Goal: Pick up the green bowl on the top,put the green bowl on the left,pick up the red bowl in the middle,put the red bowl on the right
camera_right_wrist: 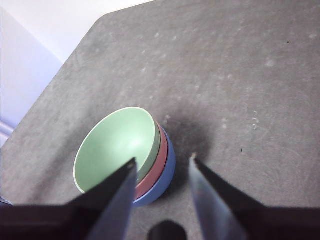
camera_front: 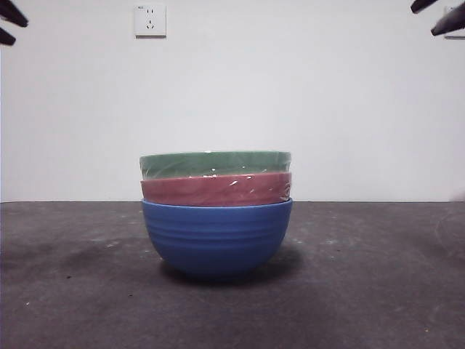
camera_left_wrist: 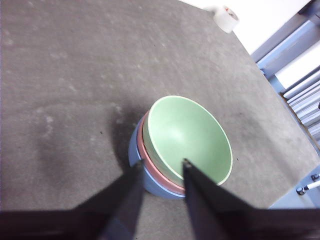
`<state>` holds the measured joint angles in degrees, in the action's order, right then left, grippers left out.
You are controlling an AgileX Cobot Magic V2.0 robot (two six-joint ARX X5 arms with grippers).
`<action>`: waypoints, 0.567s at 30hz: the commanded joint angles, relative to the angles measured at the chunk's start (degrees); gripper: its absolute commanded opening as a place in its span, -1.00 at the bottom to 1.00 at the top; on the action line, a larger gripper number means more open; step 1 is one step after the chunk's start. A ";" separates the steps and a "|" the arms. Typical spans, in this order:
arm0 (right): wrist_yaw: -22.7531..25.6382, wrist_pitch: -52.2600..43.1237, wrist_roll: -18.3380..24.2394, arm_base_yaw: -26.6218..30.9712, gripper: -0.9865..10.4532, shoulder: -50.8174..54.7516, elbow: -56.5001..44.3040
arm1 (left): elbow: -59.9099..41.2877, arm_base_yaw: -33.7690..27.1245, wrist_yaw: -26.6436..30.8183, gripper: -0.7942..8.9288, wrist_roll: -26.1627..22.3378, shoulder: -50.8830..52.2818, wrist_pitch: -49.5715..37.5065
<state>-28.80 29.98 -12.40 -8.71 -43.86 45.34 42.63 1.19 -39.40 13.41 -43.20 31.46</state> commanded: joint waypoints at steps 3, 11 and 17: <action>-0.22 -0.26 0.00 -0.04 -0.38 0.07 0.07 | 1.51 3.96 0.96 -0.09 0.55 -3.17 -1.84; -0.22 -0.28 -0.15 -0.09 -0.38 -0.02 0.07 | 9.60 18.38 14.82 -0.09 -2.56 -14.21 0.83; -0.22 -0.26 -0.15 -0.09 -0.38 -0.02 0.07 | 18.78 28.22 27.52 -0.13 -5.18 -26.21 7.39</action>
<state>-28.80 30.00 -12.40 -8.71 -43.86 45.34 60.73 28.34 -13.63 9.98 -67.46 38.30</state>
